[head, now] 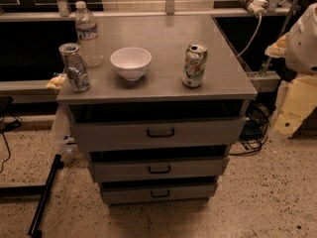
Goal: Open top drawer
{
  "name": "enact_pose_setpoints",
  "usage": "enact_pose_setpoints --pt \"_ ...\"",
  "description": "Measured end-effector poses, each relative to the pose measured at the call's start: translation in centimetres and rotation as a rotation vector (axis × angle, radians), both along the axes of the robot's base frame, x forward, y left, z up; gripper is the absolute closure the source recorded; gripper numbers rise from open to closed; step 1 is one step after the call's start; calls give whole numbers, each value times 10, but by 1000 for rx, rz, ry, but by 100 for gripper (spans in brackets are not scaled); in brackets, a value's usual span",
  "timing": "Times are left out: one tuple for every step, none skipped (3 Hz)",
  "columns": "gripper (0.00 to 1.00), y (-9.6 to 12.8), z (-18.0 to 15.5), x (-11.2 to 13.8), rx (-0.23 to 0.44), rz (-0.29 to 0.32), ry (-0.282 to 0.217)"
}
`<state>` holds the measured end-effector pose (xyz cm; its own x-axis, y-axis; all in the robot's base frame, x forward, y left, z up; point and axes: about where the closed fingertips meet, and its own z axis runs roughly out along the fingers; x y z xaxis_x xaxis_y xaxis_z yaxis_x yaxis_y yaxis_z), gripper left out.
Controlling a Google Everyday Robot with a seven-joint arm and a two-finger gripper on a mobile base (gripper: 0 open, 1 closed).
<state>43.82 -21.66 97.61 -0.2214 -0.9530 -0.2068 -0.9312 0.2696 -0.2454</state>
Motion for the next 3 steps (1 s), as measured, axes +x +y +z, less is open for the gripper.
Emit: enact_pose_setpoints --pt "0 2 -6 3 11 7 -11" --pt "0 9 -32 13 51 28 -9" --pt "0 21 -68 24 95 58 15"
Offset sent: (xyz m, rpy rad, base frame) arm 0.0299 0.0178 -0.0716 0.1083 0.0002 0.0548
